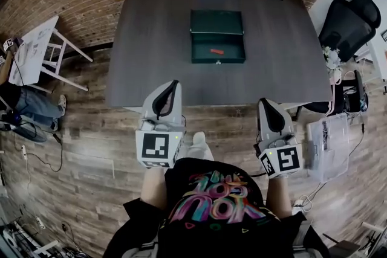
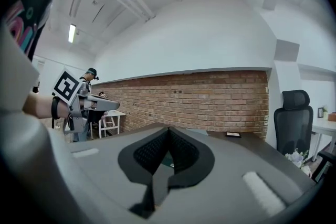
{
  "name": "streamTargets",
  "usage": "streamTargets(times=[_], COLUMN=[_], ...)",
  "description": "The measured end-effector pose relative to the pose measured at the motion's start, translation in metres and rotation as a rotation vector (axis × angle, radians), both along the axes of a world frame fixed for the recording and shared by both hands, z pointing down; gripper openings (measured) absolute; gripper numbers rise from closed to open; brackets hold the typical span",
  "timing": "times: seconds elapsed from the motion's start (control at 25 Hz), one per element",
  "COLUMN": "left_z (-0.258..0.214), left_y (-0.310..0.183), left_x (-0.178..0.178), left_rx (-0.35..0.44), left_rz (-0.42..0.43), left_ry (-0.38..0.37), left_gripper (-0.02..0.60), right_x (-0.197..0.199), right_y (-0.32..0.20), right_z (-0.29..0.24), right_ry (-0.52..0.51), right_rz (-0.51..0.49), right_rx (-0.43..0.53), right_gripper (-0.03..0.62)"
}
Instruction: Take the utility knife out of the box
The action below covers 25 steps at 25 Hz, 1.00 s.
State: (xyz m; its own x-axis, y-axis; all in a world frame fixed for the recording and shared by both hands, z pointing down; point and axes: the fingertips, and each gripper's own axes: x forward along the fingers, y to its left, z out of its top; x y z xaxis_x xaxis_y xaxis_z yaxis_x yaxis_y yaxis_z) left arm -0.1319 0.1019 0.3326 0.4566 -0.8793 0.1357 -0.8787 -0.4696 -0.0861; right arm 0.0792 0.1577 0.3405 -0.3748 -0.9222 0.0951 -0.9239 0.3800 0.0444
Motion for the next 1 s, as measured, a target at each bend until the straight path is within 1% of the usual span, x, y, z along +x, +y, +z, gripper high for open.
streamTargets(times=[0.12, 0.24, 0.32, 0.4, 0.48, 0.64, 0.76, 0.92, 1.0], left_z=[0.003, 0.006, 0.007, 0.008, 0.009, 0.02, 0.03, 0.038, 0.04], left_y=[-0.029, -0.054, -0.066, -0.075, -0.083, -0.093, -0.1, -0.111, -0.119], left_x=[-0.007, -0.012, -0.013, -0.014, -0.013, -0.008, -0.005, 0.001, 0.004], left_rx=[0.005, -0.003, -0.024, -0.055, -0.069, -0.087, -0.107, -0.099, -0.106], left_rz=[0.03, 0.05, 0.055, 0.05, 0.055, 0.084, 0.082, 0.092, 0.082], left_ry=[-0.019, -0.018, 0.002, 0.037, 0.049, 0.027, 0.032, 0.0, 0.004], left_gripper=[0.002, 0.002, 0.002, 0.0, 0.002, 0.002, 0.002, 0.002, 0.002], right_x=[-0.007, -0.014, -0.018, -0.02, -0.022, -0.02, -0.015, -0.006, -0.004], right_y=[-0.029, -0.053, -0.066, -0.076, -0.082, -0.086, -0.089, -0.101, -0.112], right_z=[0.002, 0.006, 0.008, 0.01, 0.012, 0.017, 0.023, 0.031, 0.031], right_ry=[0.0, -0.001, 0.001, 0.004, 0.004, 0.013, 0.017, 0.016, 0.017], right_rz=[0.014, 0.029, 0.044, 0.057, 0.065, 0.077, 0.083, 0.078, 0.065], right_rx=[-0.005, -0.015, -0.023, -0.033, -0.045, -0.08, -0.105, -0.132, -0.133], right_gripper=[0.0, 0.0, 0.0, 0.0, 0.0, 0.0, 0.0, 0.0, 0.0])
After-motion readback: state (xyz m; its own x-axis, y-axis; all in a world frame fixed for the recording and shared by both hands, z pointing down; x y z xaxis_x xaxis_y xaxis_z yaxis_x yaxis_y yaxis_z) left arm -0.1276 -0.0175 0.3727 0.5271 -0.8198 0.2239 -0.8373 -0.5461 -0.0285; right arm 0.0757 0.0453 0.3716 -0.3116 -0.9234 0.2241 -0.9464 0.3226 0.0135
